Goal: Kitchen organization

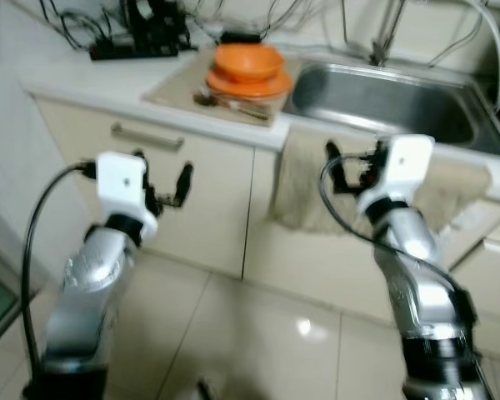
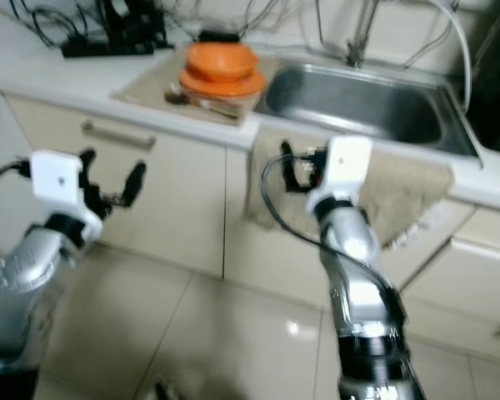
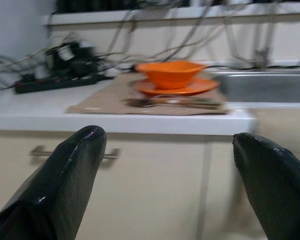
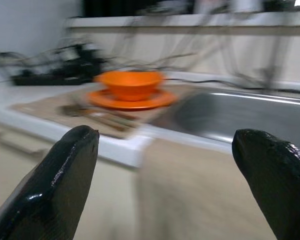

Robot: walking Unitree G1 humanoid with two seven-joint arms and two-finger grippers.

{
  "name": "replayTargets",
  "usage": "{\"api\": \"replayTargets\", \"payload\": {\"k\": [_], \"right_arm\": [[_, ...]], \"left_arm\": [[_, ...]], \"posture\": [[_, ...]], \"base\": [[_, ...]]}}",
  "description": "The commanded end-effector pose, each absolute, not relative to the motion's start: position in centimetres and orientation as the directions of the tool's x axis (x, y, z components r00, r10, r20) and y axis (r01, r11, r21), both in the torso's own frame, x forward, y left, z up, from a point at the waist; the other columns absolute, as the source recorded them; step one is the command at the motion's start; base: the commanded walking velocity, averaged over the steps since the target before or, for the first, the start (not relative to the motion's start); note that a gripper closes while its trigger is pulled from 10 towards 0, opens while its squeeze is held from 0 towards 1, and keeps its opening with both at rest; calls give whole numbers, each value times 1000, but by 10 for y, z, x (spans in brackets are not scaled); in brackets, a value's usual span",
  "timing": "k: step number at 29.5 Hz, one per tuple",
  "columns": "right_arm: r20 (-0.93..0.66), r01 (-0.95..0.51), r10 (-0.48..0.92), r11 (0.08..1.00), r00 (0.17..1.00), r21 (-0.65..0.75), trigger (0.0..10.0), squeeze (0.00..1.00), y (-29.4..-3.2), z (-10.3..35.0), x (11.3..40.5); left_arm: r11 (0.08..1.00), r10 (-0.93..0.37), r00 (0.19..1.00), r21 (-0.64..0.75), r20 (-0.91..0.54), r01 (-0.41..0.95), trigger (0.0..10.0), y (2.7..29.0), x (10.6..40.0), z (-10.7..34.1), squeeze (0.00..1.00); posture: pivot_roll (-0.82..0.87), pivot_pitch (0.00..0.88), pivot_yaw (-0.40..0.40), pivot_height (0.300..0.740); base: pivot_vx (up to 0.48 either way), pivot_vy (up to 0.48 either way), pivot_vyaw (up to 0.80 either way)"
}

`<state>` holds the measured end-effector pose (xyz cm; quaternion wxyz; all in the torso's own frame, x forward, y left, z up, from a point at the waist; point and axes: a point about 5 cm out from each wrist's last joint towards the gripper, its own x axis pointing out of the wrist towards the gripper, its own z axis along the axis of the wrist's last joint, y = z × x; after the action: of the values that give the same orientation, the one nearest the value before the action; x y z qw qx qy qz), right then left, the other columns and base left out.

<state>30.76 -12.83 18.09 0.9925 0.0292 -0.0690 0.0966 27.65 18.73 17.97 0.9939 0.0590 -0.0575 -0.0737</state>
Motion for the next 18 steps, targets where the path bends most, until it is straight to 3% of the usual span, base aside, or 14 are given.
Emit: {"api": "replayTargets", "payload": {"k": [1,18], "right_arm": [[139,-186,180,982,974,32,10000,0,-135,182,308],[103,-168,165,985,981,21,10000,0,-139,171,304]], "left_arm": [[980,-168,979,124,111,154,10000,182,277,183,0],[981,-165,979,123,117,150,10000,184,282,190,0]], "posture": [[-40,0,-56,740],[-44,0,-47,740]], "base": [[356,0,0],[353,0,0]]}}
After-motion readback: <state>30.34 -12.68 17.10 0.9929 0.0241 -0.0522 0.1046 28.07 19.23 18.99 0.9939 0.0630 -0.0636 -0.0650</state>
